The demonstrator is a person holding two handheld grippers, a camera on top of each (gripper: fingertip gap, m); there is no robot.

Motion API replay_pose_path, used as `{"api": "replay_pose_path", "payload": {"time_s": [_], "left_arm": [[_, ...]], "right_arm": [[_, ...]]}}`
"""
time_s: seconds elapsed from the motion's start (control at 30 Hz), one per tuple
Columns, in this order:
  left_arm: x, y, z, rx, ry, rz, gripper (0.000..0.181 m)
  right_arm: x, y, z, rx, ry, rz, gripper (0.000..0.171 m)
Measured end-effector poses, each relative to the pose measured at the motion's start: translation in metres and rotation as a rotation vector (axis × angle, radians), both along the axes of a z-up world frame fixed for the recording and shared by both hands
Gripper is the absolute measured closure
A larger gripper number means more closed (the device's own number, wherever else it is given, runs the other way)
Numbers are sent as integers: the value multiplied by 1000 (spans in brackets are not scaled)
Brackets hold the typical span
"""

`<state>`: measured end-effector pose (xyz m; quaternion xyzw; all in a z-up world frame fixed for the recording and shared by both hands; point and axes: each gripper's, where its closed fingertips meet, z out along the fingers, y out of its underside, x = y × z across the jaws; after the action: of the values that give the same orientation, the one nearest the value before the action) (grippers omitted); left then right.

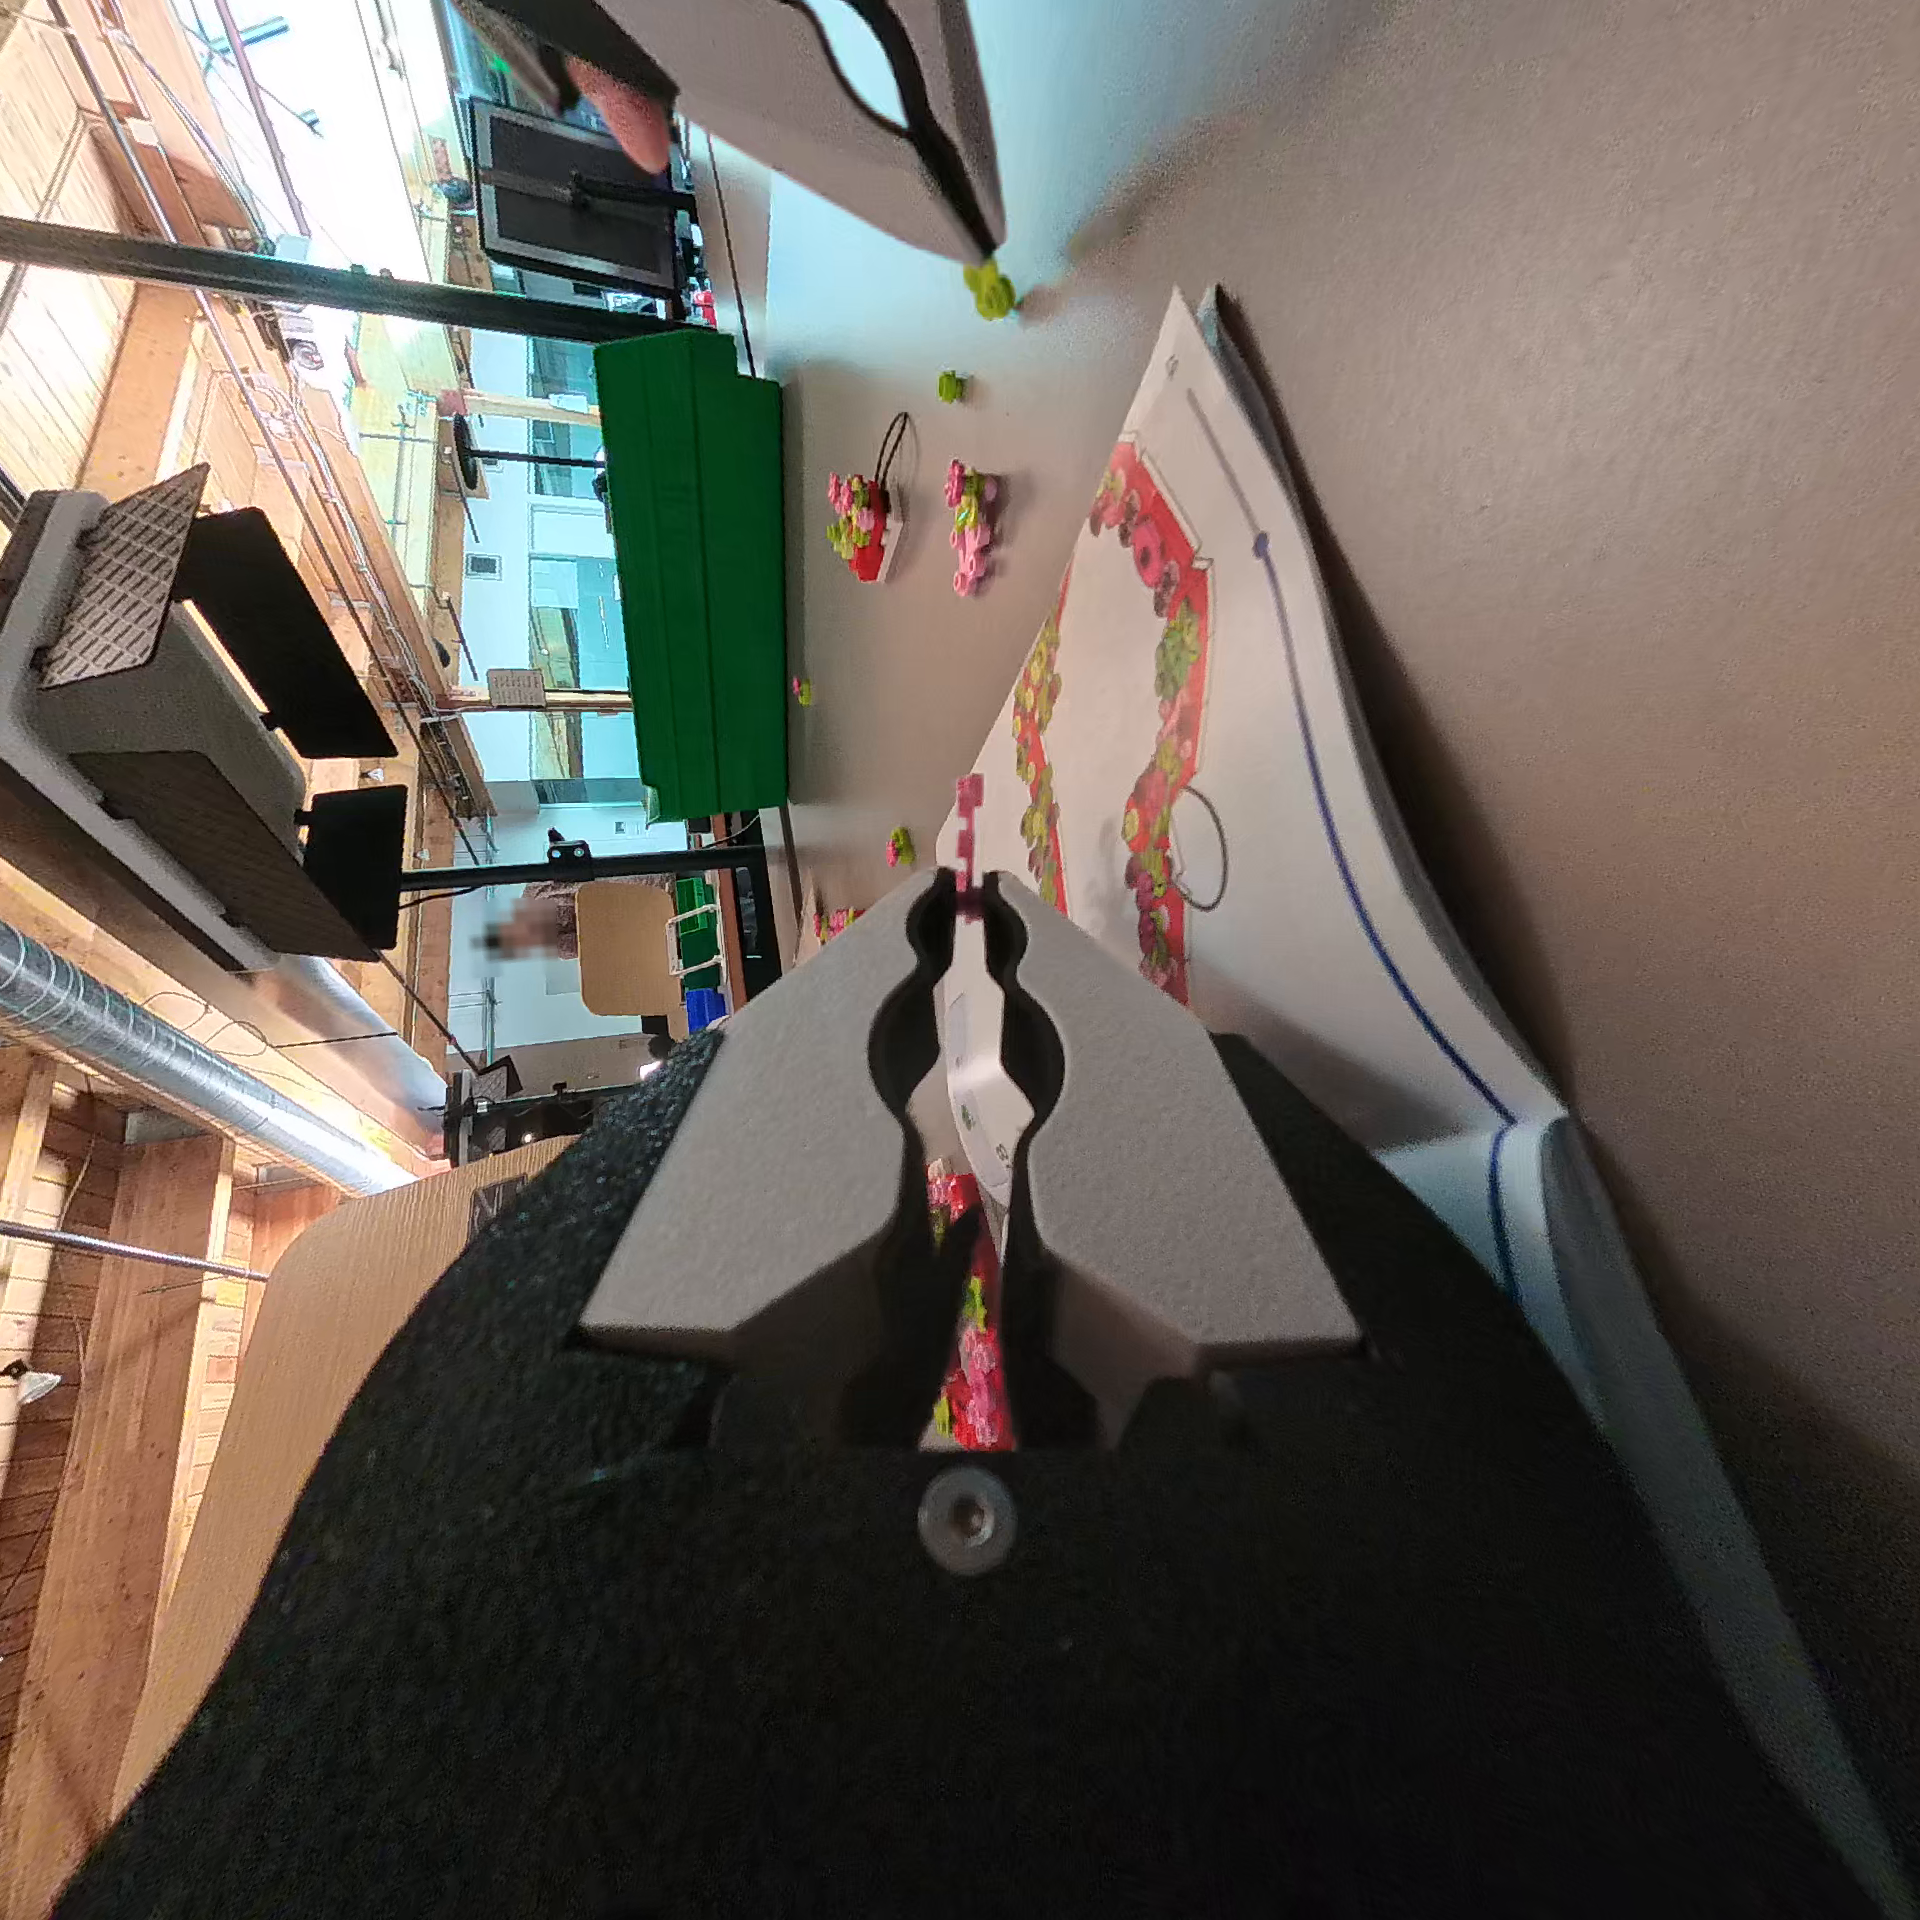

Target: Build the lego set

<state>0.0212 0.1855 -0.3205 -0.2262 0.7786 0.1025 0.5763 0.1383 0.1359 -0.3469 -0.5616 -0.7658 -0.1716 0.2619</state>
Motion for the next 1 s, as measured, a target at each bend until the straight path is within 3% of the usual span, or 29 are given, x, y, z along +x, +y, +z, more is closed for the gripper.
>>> {"api": "replay_pose_path", "payload": {"time_s": [0.27, 0.43, 0.53, 0.7, 0.83, 1.0], "left_arm": [[1, -2, 0, -21, -11, -5, 178], [2, -2, -1, -26, -7, -6, 178], [2, -2, -2, -27, -6, -7, 178], [2, -1, -2, -29, -3, -5, 178], [1, 0, -3, -33, -3, -3, 178], [3, -2, -4, -33, 4, -9, 178]], "right_arm": [[-3, -5, -6, 57, 24, 39, 171], [-7, -9, -2, -23, 169, -38, 166], [-5, -8, 8, -107, 345, -173, 159], [15, -1, 7, -303, 686, -654, 144], [17, -15, 5, -323, 804, -758, 150], [18, -17, 1, -296, 848, -767, 139]]}}
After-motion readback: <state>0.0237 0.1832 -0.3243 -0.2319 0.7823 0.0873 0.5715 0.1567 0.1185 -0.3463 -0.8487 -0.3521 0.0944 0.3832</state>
